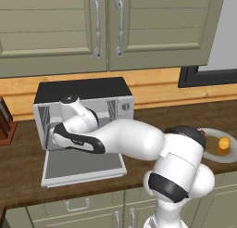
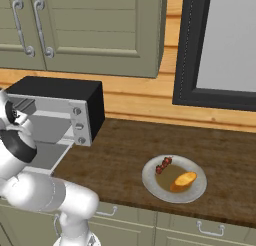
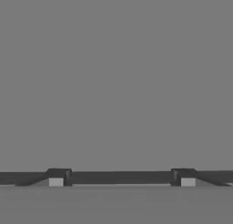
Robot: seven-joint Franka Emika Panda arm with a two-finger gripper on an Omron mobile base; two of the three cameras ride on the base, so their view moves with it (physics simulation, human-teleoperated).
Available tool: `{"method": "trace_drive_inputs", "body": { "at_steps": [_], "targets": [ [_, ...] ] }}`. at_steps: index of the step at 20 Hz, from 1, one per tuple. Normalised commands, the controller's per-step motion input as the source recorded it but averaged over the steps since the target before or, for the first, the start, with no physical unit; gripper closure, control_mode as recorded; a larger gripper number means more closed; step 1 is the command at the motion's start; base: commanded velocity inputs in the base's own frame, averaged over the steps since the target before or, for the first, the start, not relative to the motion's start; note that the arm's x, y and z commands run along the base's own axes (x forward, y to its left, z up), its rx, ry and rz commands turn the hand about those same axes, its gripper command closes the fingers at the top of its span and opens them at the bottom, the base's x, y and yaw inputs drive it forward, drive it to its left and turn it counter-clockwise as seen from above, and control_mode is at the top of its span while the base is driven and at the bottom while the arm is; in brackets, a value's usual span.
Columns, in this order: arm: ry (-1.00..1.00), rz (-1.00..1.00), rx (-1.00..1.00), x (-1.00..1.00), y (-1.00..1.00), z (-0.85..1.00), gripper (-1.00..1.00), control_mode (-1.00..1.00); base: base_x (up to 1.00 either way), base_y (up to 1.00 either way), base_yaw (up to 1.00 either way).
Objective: Pick up the kebab skewer and baguette bread, and place them inside the toaster oven. Close the toaster oven door and start by setting the timer.
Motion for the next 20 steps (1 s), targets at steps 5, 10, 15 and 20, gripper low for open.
{"method": "trace_drive_inputs", "body": {
  "at_steps": [5, 10, 15, 20],
  "targets": [
    [0.00, 0.00, 0.00, -0.60, 0.00, -0.26, -1.00, -1.00, 0.00, 0.00, 0.00],
    [0.00, 0.00, 0.00, -0.32, 0.00, -0.08, -1.00, -1.00, 0.00, 0.00, 0.00],
    [0.02, -0.01, 0.00, 0.00, -0.22, 0.19, -1.00, -1.00, 0.00, 0.00, 0.00],
    [0.04, -0.02, 0.00, -0.19, -0.95, 0.38, -1.00, -1.00, 0.00, 0.00, 0.00]
  ]
}}
